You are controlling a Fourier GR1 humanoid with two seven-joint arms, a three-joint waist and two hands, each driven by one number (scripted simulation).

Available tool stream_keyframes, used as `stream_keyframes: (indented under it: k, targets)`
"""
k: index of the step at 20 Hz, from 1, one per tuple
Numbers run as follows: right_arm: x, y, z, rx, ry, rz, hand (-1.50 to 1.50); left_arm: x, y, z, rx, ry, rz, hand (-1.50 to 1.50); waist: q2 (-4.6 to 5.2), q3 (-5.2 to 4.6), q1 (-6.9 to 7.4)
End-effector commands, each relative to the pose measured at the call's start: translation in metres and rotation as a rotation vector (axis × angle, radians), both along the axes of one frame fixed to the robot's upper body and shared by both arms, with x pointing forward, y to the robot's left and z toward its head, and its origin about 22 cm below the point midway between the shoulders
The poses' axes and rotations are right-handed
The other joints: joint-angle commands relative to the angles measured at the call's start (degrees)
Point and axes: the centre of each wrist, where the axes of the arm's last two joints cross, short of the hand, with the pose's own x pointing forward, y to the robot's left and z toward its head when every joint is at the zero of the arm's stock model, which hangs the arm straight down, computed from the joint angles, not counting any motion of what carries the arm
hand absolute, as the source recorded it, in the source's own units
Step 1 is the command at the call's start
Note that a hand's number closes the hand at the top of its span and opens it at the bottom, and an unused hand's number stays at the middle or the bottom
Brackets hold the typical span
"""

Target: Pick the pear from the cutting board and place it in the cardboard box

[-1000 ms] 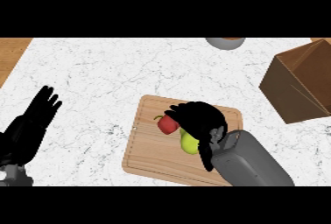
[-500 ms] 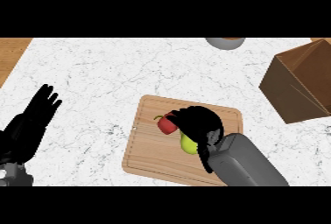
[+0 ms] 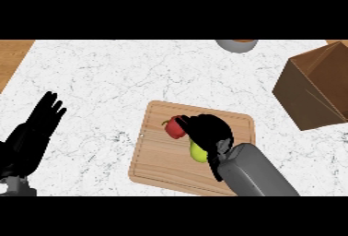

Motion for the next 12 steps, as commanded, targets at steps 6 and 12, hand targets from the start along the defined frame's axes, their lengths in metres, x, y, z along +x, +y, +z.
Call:
stream_keyframes:
  k: [6, 12]
  targets:
    - [0.003, 0.012, -0.013, 0.083, -0.031, 0.055, 1.50, 0.012, -0.003, 0.008, -0.002, -0.011, -0.021, 0.00, 0.19, 0.00, -0.04]
    - [0.013, -0.001, -0.010, 0.092, -0.068, 0.086, 1.50, 0.020, 0.006, -0.007, 0.008, -0.002, 0.003, 0.00, 0.20, -0.01, -0.11]
